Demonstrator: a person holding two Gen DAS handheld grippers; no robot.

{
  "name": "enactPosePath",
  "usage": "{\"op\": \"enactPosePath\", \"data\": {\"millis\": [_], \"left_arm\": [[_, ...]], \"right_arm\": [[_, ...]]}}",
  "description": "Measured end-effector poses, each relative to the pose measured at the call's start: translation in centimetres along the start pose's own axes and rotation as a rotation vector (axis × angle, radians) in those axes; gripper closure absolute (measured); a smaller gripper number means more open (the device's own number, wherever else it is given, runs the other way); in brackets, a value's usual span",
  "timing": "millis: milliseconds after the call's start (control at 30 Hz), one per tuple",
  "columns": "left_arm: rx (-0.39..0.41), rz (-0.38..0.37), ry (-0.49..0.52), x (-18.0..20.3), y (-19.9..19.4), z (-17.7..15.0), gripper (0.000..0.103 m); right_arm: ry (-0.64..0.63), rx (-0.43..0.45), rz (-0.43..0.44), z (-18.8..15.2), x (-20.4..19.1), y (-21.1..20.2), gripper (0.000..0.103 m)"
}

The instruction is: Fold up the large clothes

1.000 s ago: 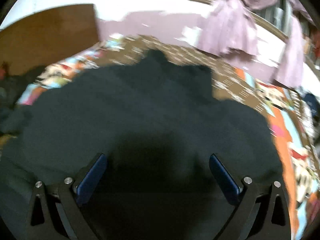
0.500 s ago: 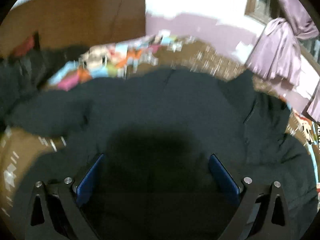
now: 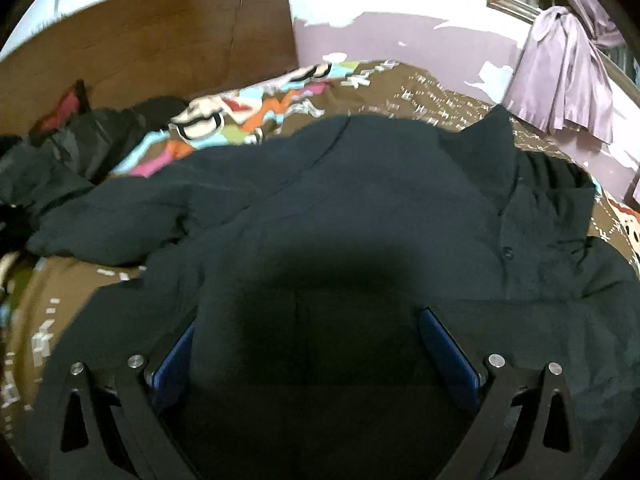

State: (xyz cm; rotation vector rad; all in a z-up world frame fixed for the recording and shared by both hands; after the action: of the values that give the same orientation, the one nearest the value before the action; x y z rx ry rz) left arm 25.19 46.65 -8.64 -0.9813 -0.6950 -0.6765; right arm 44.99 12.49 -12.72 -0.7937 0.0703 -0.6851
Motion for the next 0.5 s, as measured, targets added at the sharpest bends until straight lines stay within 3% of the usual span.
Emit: {"op": "enactPosePath", "data": {"millis": [100,267,400,500], "left_arm": [[0.053,-0.044,0.067,2.1,-1.5,-0.2,0.097],[0.126,-0.188,0.181,7.6,-4.6,-0.7,0.098],[0.139,-0.349,0.357,14.0,-8.2,-4.9,0.098],[0.101,-0.455,0.477,18.1,-10.8,-8.4,0.098]], "right_arm": [[0.083,0.058,0.009,-0.5,1.8,-3.3,0.0],[0.181,0.113,-0.027,-2.2,5.0,-7.0,0.0],[0.258,0.157,0.001,-2.9,6.6,-8.8,0.0],[0.28,0.166,-0.007,-3.5,7.4,-9.4,0.0]]}}
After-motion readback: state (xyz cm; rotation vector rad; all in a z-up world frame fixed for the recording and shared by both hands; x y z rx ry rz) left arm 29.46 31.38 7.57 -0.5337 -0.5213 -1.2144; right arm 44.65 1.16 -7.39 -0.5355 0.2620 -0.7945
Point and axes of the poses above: each gripper's, at about its wrist camera, not at the fingertips, and y roughly the way its jaws point, x to its right, z to its top, the point moved 10 cm from there along y, roughly the way its jaws point, and after that the axes turned 14 degrees about -y, right-handed, at the moved point
